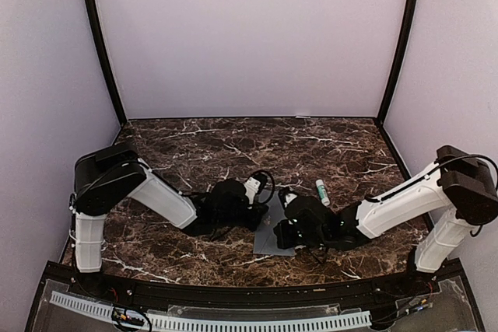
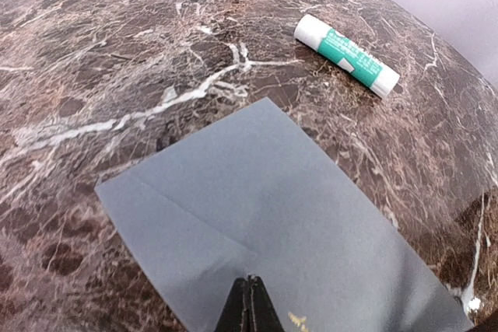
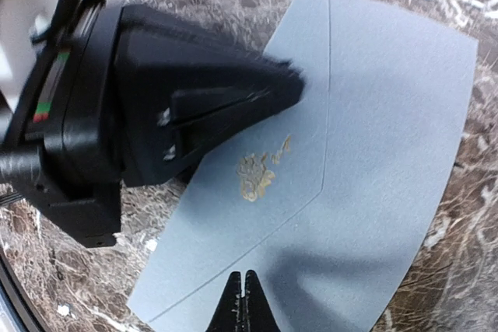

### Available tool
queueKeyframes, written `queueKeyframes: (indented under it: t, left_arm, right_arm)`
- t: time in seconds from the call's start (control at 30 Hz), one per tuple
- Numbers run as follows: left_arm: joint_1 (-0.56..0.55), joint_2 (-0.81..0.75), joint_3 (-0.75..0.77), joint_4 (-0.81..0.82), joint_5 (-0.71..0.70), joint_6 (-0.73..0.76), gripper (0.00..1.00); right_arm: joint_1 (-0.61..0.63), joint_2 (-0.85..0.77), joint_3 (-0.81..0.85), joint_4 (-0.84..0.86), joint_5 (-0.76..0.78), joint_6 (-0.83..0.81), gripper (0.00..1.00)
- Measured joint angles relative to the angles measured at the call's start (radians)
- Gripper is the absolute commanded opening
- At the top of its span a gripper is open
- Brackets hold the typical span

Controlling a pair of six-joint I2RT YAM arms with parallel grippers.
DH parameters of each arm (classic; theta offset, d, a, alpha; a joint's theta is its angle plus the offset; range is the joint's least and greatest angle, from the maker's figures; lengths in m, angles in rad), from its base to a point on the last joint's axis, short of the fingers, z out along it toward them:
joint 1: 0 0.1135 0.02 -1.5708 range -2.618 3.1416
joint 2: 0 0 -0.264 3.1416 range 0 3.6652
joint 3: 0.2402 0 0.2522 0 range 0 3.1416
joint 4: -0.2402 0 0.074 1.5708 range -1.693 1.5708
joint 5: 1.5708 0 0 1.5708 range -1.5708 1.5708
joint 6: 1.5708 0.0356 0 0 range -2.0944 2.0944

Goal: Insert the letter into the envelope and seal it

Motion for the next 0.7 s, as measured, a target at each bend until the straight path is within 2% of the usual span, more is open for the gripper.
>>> queueKeyframes:
  t: [0.2, 0.37, 0.7]
  left_arm:
    - [-0.008, -0.122, -0.100, -0.014, 0.017, 0.001, 0.00]
    - [-0.034, -0.202, -0.115, -0.019, 0.019, 0.001, 0.00]
    - [-0.088, -0.201, -0.115, -0.044, -0.007, -0.049, 0.00]
  right_arm:
    - [-0.013, -0.023, 0.056, -0.048, 0.040, -0.040, 0.03]
    - [-0.068, -0.011, 0.110, -0.052, 0.034, -0.081, 0.02]
    - [-0.158, 0.142, 0.182, -0.019, -0.059, -0.140, 0.01]
